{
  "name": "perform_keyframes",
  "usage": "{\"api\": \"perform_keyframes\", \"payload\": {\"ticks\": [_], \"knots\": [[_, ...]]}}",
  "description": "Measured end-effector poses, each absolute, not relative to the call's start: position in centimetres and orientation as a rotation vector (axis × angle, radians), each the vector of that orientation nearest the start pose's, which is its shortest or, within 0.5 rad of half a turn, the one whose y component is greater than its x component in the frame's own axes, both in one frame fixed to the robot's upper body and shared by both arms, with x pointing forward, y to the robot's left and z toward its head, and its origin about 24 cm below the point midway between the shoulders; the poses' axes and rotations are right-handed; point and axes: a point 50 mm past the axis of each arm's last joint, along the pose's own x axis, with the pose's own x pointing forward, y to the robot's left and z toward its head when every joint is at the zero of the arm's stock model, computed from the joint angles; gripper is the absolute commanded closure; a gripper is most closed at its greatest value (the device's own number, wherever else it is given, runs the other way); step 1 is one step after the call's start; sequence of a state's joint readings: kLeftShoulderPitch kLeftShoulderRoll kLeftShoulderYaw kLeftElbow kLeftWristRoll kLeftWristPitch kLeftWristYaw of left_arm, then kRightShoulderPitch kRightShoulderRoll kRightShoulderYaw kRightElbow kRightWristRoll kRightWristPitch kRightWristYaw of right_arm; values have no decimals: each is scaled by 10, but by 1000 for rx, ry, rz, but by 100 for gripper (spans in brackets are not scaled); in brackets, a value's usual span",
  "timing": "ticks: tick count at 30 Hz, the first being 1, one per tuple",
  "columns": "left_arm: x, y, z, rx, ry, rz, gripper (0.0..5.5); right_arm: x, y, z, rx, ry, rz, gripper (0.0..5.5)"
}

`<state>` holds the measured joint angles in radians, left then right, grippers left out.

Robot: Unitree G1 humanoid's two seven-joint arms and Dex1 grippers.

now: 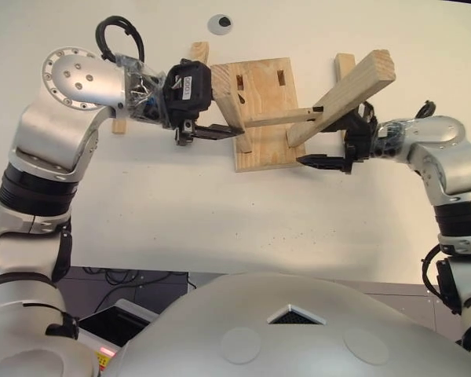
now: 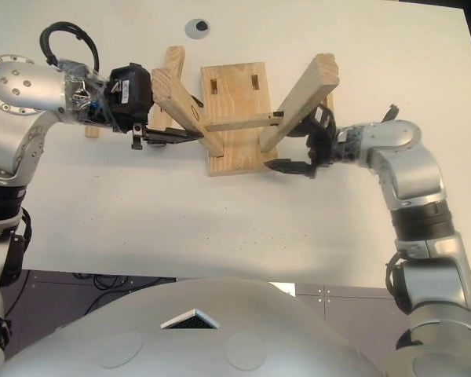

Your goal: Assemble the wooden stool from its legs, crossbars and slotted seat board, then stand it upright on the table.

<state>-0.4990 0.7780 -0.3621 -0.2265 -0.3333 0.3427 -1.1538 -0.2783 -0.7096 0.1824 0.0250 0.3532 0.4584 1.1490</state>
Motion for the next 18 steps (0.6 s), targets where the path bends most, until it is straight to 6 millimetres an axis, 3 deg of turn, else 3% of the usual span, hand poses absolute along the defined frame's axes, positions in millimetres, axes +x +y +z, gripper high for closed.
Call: {"api": "perform_keyframes", "payload": {"ticks": [3,5,7,9,12,14,15,18], "knots": [[260,130,152,613,173,-1504,347,273,-225,128,-333,442,1224,121],[259,130,151,610,172,-1500,347,282,-241,175,-462,385,1246,121],[260,131,150,604,178,-1492,347,285,-249,227,-584,304,1259,121],[260,131,149,598,185,-1485,347,281,-249,254,-587,246,1331,121],[260,129,149,591,187,-1481,347,275,-235,289,-497,102,1447,121],[261,127,148,583,191,-1480,347,277,-213,313,-496,-5,1447,121],[261,127,148,581,192,-1481,347,279,-199,315,-492,-21,1443,121],[261,125,149,584,187,-1487,347,277,-154,291,-534,97,1500,121]]}}
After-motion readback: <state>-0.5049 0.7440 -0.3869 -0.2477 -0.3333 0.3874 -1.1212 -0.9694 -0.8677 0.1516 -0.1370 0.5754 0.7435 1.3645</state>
